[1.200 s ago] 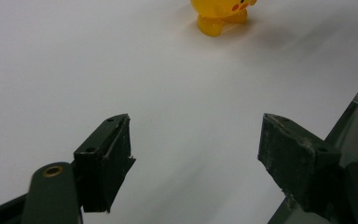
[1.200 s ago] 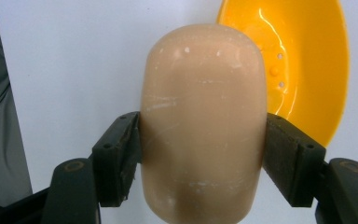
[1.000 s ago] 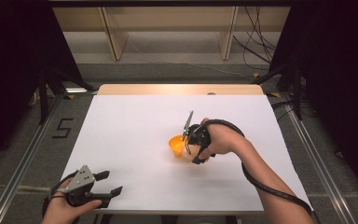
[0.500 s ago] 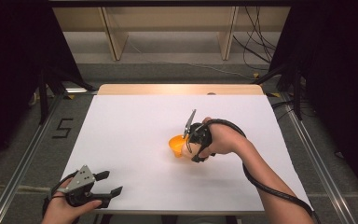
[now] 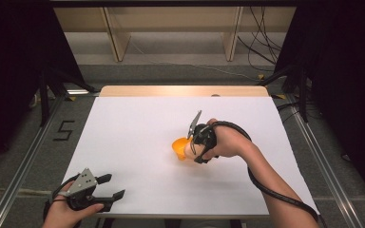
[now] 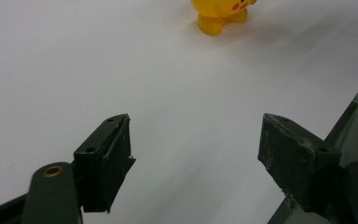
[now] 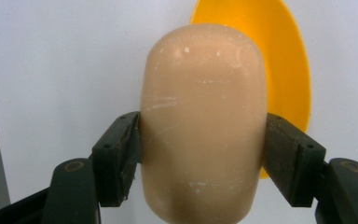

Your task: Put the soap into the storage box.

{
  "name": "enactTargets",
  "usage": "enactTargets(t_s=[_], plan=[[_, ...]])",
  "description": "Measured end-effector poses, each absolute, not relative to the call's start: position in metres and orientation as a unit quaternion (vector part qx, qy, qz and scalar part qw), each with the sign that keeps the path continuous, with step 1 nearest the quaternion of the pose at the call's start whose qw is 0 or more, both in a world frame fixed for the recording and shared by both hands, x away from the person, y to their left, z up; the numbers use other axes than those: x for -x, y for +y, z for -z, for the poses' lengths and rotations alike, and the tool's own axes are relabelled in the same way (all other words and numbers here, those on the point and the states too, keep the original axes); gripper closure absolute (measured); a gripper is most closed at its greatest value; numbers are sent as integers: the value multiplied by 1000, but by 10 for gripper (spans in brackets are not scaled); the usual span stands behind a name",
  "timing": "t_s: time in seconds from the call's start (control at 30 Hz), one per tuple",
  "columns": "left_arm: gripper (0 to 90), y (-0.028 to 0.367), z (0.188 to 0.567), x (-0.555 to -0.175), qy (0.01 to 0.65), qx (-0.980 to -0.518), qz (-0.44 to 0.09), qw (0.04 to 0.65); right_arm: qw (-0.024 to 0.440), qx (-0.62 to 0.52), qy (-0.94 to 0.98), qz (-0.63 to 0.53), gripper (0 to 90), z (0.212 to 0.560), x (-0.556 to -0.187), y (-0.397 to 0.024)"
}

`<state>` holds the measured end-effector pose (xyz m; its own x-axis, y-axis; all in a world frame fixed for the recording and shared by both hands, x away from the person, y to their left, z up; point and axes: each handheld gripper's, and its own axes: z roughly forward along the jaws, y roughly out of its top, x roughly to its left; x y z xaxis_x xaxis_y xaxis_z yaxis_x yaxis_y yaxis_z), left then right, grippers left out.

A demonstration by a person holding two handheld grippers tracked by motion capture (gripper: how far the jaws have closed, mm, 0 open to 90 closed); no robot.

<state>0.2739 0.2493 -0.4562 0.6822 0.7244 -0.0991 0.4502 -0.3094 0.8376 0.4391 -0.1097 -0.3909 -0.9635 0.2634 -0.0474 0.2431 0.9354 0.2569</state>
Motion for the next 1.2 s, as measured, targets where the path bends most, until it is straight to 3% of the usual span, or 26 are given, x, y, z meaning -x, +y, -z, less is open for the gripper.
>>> enactTargets(t_s=[1.2], plan=[[251, 250, 456, -274, 367, -798, -151, 454, 53, -134, 973, -180, 339, 393, -448, -108]])
